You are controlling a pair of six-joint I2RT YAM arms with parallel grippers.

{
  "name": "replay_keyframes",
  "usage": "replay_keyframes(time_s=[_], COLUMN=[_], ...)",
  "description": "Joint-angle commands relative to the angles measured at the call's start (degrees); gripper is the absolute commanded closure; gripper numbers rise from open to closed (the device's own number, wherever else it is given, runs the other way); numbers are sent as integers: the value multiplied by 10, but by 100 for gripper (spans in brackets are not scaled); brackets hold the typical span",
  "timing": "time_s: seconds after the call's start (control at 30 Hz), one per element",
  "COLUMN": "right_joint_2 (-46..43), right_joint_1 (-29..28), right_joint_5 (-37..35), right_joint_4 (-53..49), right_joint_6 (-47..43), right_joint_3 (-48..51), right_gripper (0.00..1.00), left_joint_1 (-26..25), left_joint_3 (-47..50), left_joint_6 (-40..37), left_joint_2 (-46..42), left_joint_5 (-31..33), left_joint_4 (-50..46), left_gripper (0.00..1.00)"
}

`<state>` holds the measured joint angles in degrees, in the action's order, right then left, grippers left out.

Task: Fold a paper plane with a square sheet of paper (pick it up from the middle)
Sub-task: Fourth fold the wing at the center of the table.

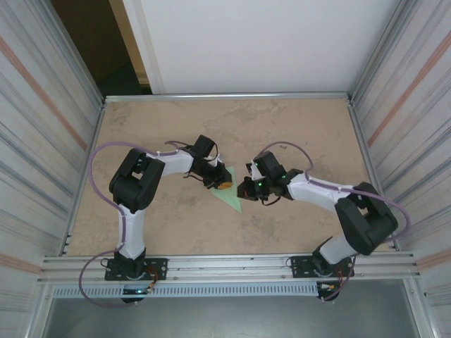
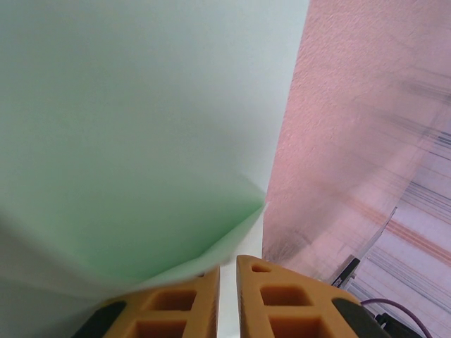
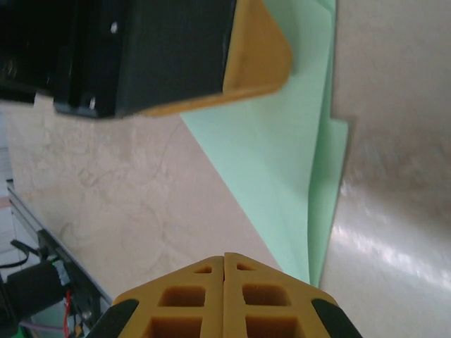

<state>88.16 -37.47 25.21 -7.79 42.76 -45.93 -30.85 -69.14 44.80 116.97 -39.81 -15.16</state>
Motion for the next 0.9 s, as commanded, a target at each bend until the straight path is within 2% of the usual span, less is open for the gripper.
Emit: replay_keyframes(time_s=[0.0, 0.27, 0.53, 0.7, 0.87], right_joint_2=[53, 121, 137, 137, 128], right_joint_1=[-12, -8, -6, 2, 6], right_joint_5=[-11, -8, -23, -26, -18], right_joint_4=[7, 31, 5, -19, -39], right_joint_6=[-11, -8, -16, -32, -50], right_joint_3=[-35, -44, -26, -8, 2], right_gripper=[96, 97, 98, 98, 98], left_joint_1=[-6, -6, -4, 7, 4], left_joint_3=[34, 34, 22, 16, 51], left_joint_6=[-7, -6, -7, -18, -47], left_joint_2=[65, 58, 40, -21, -92], left_joint_5=[101, 94, 73, 18, 7], left_joint_4=[-72, -71, -56, 34, 110], left_gripper=[85, 85, 85, 83, 86])
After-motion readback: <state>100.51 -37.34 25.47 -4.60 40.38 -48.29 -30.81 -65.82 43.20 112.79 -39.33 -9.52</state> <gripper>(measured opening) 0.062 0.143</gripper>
